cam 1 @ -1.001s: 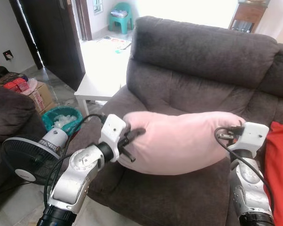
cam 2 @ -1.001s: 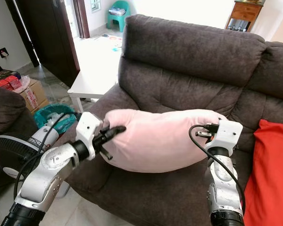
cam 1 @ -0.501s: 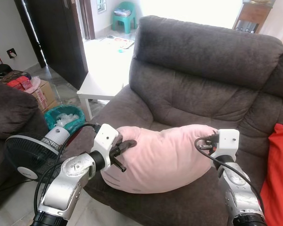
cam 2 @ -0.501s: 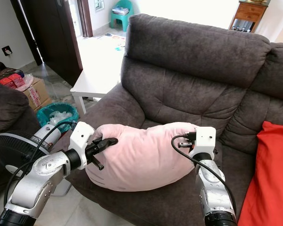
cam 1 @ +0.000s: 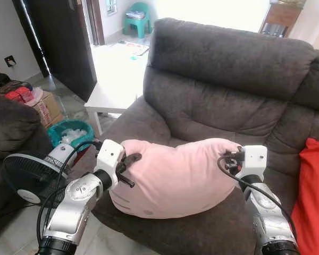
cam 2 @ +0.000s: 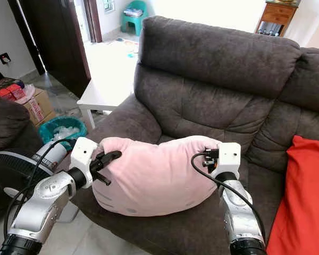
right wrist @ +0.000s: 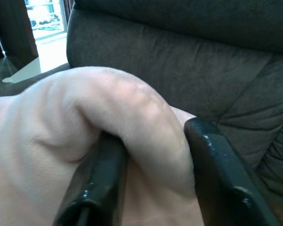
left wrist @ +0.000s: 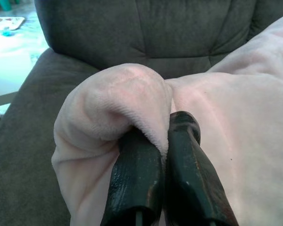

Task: Move the pillow to the sofa from floor

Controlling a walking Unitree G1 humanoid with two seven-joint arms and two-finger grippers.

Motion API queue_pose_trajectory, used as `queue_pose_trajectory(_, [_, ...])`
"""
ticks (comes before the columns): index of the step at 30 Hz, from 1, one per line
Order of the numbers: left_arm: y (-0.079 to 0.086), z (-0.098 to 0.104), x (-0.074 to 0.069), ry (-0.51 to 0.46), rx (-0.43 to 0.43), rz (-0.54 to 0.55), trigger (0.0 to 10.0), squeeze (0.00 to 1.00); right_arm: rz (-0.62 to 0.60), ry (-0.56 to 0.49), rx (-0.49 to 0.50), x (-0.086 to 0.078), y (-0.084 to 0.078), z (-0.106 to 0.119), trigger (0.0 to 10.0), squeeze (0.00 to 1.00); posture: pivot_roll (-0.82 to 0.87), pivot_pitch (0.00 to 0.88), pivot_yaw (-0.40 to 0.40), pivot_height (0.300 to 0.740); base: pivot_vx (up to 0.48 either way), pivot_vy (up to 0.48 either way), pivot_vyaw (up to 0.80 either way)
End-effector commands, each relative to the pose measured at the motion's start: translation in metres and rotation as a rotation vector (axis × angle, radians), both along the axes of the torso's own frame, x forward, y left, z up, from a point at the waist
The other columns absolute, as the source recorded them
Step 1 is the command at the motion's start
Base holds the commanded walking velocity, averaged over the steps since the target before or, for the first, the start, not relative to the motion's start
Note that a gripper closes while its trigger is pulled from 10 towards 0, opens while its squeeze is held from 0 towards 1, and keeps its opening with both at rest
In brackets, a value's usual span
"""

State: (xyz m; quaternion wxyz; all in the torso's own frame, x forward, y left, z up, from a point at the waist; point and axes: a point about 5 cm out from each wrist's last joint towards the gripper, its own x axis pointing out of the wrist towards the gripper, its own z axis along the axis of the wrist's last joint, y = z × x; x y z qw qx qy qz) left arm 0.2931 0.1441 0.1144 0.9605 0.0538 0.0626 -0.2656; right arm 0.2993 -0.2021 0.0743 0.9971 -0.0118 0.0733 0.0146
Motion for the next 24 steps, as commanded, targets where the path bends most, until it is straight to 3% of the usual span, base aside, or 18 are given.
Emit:
queue_pose_trajectory(1, [0.003, 0.003, 0.006, -0.037, 0.01, 0.038, 10.0, 0.0, 0.016, -0.051, 0.002, 0.005, 0.003, 0.011, 10.0, 1.0, 0.11, 0.02, -0.078, 0.74, 0.0, 0.0, 0.0])
queue_pose_trajectory(12, [0.017, -0.007, 0.012, -0.055, 0.044, 0.154, 10.0, 0.0, -0.032, -0.137, 0.002, 0.007, -0.007, 0.025, 10.0, 1.0, 0.1, 0.025, -0.08, 0.74, 0.0, 0.0, 0.0])
queue_pose_trajectory(14, [0.03, -0.012, 0.018, -0.076, 0.053, 0.294, 10.0, 0.0, -0.078, -0.135, -0.013, 0.007, -0.012, 0.024, 10.0, 0.98, 0.1, 0.025, -0.081, 0.74, 0.0, 0.0, 0.0])
queue_pose_trajectory(15, [0.039, -0.013, 0.02, -0.082, 0.036, 0.375, 10.0, 0.0, -0.094, -0.129, -0.016, 0.007, -0.014, 0.022, 10.0, 0.0, 0.1, 0.028, -0.082, 0.74, 0.0, 0.0, 0.0])
queue_pose_trajectory(19, [0.076, -0.019, 0.019, -0.074, -0.023, 0.678, 10.0, 0.0, -0.139, -0.105, -0.023, 0.001, -0.022, 0.012, 10.0, 0.0, 0.1, 0.028, -0.083, 0.74, 0.0, 0.0, 0.0])
queue_pose_trajectory(24, [0.088, -0.033, 0.007, -0.05, -0.048, 0.823, 10.0, 0.0, -0.162, -0.02, -0.035, -0.013, -0.027, -0.014, 10.0, 0.0, 0.1, 0.026, -0.083, 0.74, 0.0, 0.0, 0.0])
